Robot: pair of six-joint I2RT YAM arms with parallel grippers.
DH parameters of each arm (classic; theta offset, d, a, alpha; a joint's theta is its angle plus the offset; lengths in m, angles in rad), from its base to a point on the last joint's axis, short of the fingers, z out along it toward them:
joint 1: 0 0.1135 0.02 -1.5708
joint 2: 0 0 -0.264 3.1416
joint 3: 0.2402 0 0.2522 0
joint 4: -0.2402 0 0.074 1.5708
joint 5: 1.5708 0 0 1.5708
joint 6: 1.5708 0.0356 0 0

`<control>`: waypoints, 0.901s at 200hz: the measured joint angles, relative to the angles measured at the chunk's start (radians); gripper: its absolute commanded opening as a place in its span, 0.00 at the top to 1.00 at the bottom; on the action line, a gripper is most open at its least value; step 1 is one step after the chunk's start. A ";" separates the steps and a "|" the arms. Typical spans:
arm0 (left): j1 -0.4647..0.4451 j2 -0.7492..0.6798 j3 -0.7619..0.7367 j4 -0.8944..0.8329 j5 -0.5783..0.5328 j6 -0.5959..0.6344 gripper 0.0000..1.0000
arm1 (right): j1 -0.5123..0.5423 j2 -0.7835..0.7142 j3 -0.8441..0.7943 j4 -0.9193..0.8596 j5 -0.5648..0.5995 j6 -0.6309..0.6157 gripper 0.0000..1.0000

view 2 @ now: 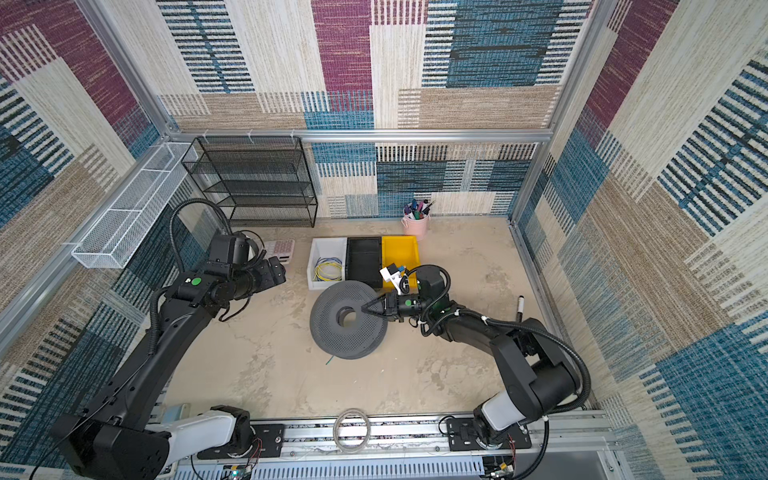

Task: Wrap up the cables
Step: 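Drag the grey spool with the right gripper toward the table centre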

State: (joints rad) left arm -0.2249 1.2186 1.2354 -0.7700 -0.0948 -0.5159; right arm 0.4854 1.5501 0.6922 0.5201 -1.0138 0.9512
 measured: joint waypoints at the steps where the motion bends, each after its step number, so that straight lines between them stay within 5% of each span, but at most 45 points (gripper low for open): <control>1: 0.000 0.000 -0.001 0.000 0.001 0.000 0.09 | 0.001 0.005 0.000 0.006 0.001 0.001 1.00; 119: 0.000 -0.025 -0.069 0.002 0.071 0.001 0.19 | 0.004 0.304 -0.037 0.294 -0.034 0.039 1.00; 180: 0.000 -0.014 -0.089 0.003 0.101 0.001 0.18 | -0.008 0.289 -0.035 0.130 0.029 -0.099 0.65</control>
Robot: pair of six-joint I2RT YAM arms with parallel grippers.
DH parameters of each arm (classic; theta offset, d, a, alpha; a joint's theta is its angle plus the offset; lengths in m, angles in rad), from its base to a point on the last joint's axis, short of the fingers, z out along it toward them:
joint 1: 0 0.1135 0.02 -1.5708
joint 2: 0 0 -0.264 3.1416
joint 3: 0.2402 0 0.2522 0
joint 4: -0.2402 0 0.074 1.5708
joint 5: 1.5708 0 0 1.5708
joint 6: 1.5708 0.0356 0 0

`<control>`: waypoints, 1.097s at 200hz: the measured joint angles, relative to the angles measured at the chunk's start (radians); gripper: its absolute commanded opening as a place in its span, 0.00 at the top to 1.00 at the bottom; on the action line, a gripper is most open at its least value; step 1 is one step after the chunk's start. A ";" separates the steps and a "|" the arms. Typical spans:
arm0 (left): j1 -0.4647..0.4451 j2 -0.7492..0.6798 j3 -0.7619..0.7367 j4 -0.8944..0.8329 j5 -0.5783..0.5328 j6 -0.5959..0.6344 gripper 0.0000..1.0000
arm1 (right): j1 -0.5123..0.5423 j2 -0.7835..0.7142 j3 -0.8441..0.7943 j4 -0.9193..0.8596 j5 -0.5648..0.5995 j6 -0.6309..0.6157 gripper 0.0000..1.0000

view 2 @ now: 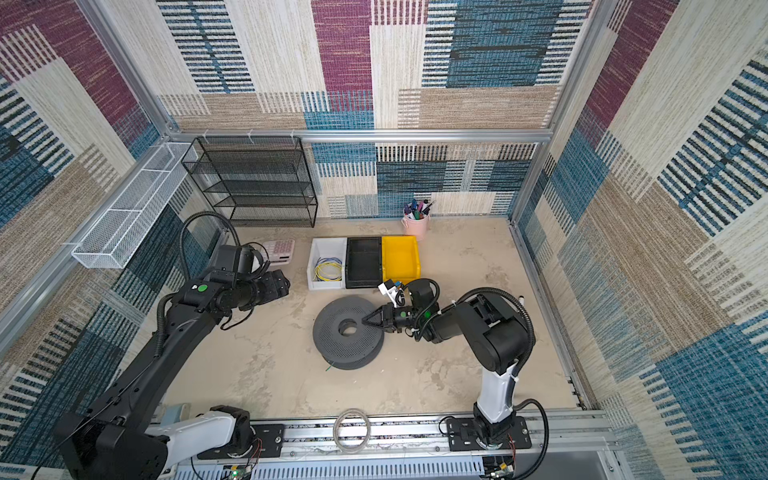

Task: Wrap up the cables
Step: 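Drag the grey spool with the right gripper toward the table centre, then release the spool with the right gripper while the left reaches into the white bin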

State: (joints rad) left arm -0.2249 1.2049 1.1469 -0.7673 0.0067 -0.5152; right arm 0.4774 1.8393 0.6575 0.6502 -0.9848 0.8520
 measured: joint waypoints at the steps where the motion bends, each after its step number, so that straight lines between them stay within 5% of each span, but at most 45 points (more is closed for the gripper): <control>1: 0.000 0.001 0.000 0.000 -0.001 0.000 0.18 | 0.000 0.000 0.001 -0.007 0.002 -0.005 0.64; 75: 0.000 -0.015 0.011 -0.041 0.031 0.015 0.14 | -0.005 -0.181 0.069 -0.358 0.175 -0.235 0.26; 112: 0.000 -0.024 0.011 -0.068 0.051 0.031 0.11 | -0.005 -0.385 0.071 -0.557 0.368 -0.344 0.23; 159: 0.000 0.042 0.042 -0.064 0.077 0.051 0.24 | -0.005 -0.573 0.150 -0.738 0.600 -0.421 0.25; 219: -0.033 0.269 0.247 -0.065 0.130 0.050 0.37 | -0.005 -0.400 0.363 -0.755 0.734 -0.481 0.36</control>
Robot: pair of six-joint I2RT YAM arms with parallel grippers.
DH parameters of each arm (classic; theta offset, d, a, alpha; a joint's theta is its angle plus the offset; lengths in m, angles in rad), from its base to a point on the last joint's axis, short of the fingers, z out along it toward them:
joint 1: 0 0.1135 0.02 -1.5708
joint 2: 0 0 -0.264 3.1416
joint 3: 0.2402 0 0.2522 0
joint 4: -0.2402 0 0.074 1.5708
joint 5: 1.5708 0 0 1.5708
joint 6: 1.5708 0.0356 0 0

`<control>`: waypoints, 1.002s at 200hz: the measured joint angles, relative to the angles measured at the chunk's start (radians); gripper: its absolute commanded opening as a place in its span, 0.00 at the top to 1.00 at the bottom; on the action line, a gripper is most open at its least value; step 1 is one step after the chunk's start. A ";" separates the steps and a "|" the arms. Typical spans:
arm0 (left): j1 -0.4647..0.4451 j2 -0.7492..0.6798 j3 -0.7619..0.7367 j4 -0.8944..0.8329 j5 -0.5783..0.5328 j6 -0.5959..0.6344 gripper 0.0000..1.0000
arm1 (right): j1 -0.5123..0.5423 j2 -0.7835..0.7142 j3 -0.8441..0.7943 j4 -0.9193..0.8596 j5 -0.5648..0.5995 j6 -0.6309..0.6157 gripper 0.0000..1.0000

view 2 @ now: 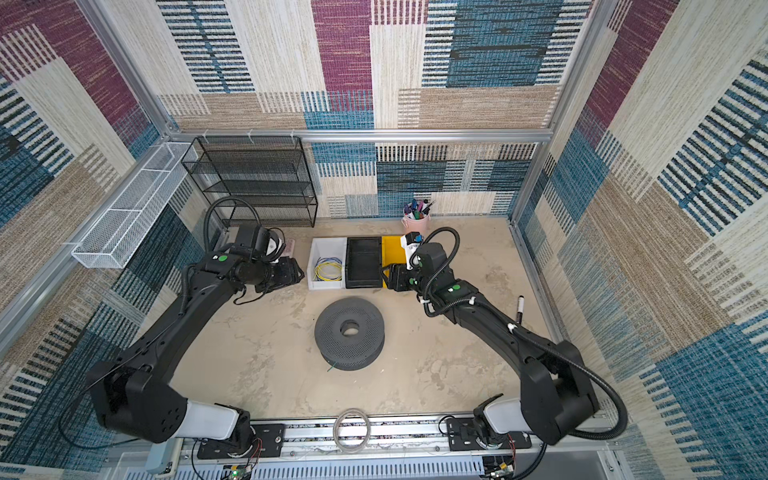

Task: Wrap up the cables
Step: 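Release the spool with the right gripper while the left reaches into the white bin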

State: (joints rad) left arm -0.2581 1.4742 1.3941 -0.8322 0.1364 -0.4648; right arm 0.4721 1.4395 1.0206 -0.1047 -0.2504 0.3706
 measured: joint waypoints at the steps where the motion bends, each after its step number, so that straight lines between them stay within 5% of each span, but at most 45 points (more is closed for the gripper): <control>1: -0.001 0.006 0.007 -0.001 0.000 0.000 0.37 | 0.000 0.004 0.003 0.001 0.000 -0.001 0.37; 65: -0.094 0.308 0.317 -0.109 -0.033 -0.008 0.46 | 0.001 0.142 0.031 0.101 -0.067 -0.014 0.39; 200: -0.114 0.717 0.623 -0.229 -0.194 -0.135 0.52 | -0.064 0.105 -0.051 0.134 -0.195 -0.106 0.42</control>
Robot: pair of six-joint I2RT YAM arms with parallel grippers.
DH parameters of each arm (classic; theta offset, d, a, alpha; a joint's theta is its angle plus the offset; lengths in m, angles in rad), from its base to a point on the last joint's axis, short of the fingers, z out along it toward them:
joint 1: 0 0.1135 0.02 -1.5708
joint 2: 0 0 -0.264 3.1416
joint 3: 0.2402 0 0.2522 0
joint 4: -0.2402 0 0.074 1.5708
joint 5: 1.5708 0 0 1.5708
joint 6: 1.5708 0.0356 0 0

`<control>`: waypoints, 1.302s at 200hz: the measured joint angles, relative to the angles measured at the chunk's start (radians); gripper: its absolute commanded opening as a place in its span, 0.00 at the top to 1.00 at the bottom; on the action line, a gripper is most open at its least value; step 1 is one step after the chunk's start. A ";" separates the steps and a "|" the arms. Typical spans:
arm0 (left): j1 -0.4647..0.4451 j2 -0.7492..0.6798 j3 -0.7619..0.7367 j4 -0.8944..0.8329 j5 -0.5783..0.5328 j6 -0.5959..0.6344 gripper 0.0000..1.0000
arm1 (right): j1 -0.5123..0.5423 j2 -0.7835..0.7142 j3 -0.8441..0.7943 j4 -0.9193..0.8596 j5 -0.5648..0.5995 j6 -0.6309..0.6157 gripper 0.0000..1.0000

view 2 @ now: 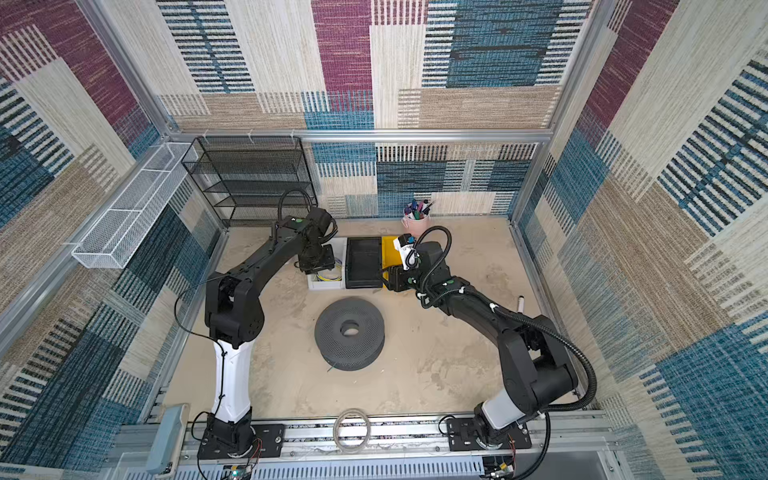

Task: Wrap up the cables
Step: 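Release the spool with the right gripper while the left reaches into the white bin, then grasp the yellow cable coil with the left gripper and lift it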

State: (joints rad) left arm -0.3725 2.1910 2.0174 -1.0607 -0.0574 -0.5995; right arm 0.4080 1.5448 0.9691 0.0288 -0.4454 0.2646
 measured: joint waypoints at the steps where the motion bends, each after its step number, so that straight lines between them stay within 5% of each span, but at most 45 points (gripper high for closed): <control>1: 0.000 0.001 0.002 0.000 -0.001 0.000 0.52 | -0.001 0.000 0.000 0.000 -0.001 0.000 0.42; 64: -0.001 0.105 0.090 -0.010 -0.050 -0.021 0.60 | -0.012 0.040 0.024 0.004 -0.042 -0.007 0.43; 105: -0.001 0.151 0.141 -0.013 -0.079 -0.032 0.89 | -0.022 0.047 0.024 0.003 -0.045 -0.015 0.43; 129: -0.001 0.158 0.146 -0.015 -0.092 -0.035 0.98 | -0.023 0.047 0.021 0.003 -0.049 -0.018 0.43; 260: -0.008 -0.076 0.106 -0.026 -0.066 -0.055 1.00 | -0.027 -0.014 0.013 -0.011 -0.040 -0.031 0.44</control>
State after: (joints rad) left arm -0.3801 2.1155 2.1231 -1.0870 -0.1234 -0.6544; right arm 0.3813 1.5307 0.9821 0.0174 -0.4854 0.2340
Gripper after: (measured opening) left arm 0.052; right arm 0.561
